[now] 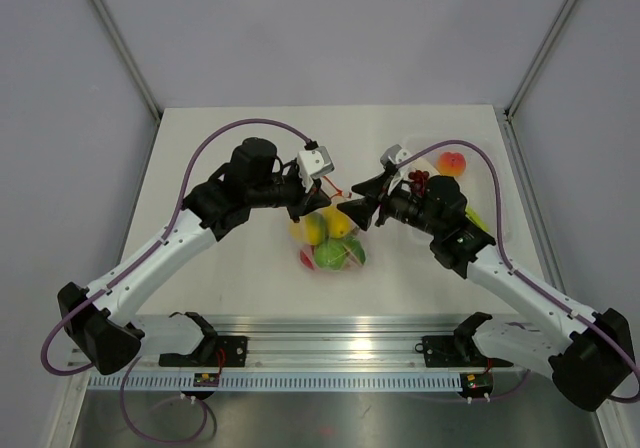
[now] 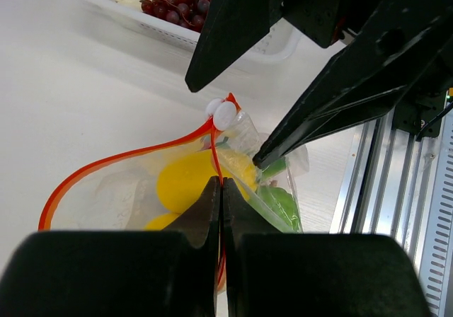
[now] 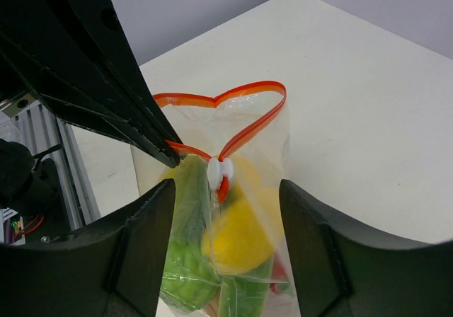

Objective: Place the food in the zip-top bag and seal the zipper
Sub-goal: Zip the zipper food storage bag at the center of the board.

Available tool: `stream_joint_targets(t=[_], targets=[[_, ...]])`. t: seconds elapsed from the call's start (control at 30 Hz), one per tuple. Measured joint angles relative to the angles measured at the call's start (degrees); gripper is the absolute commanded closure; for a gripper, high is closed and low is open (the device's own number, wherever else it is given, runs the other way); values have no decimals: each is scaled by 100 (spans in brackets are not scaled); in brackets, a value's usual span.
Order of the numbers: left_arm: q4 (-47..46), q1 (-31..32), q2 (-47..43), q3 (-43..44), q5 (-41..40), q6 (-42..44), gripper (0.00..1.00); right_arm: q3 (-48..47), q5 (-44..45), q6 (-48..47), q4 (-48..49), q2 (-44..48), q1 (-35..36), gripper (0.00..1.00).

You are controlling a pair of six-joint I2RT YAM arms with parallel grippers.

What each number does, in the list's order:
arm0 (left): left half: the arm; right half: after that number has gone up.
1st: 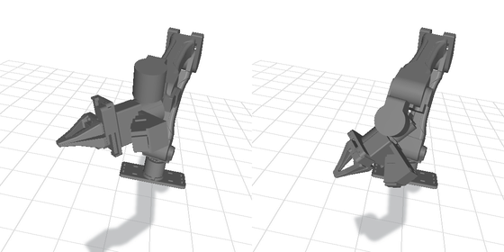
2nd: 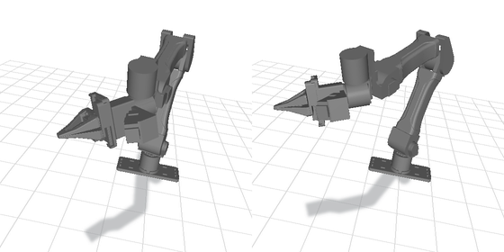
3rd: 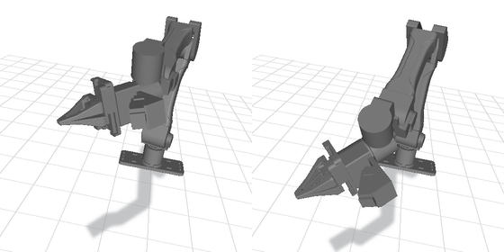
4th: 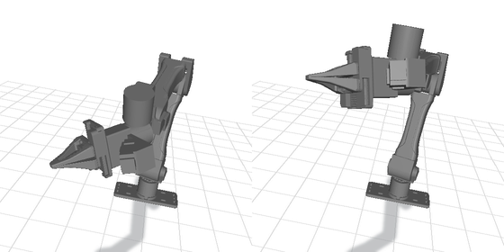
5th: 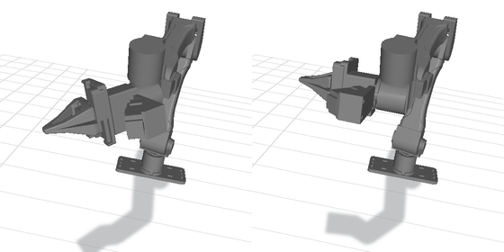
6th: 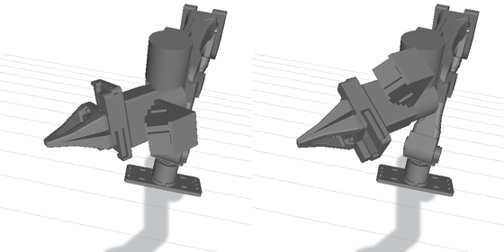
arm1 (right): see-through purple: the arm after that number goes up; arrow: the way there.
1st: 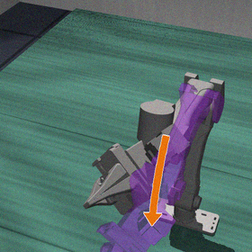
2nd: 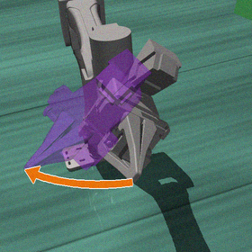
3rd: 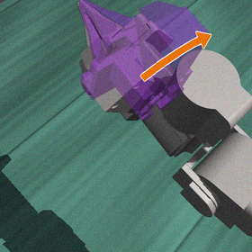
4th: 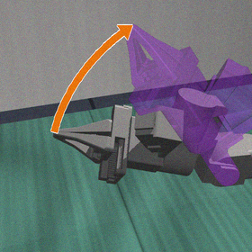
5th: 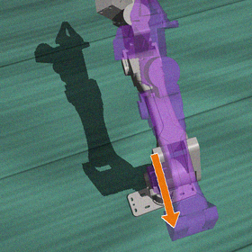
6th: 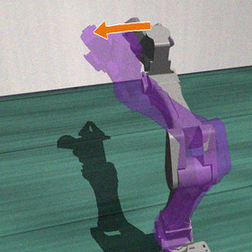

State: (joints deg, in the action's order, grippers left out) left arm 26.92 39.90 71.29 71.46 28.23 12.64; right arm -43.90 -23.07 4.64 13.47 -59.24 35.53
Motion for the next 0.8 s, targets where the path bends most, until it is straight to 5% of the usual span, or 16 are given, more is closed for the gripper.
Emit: stream_joint_targets(t=[0.23,0.7,0.8], targets=[[24,0,-31,0,0,2,100,-2,-308,229,179,-605,2,60],[81,0,-118,-2,0,63,100,-96,-505,337,354,-761,4,70],[79,0,-118,-2,2,63,100,-96,-509,334,378,-734,4,79]])
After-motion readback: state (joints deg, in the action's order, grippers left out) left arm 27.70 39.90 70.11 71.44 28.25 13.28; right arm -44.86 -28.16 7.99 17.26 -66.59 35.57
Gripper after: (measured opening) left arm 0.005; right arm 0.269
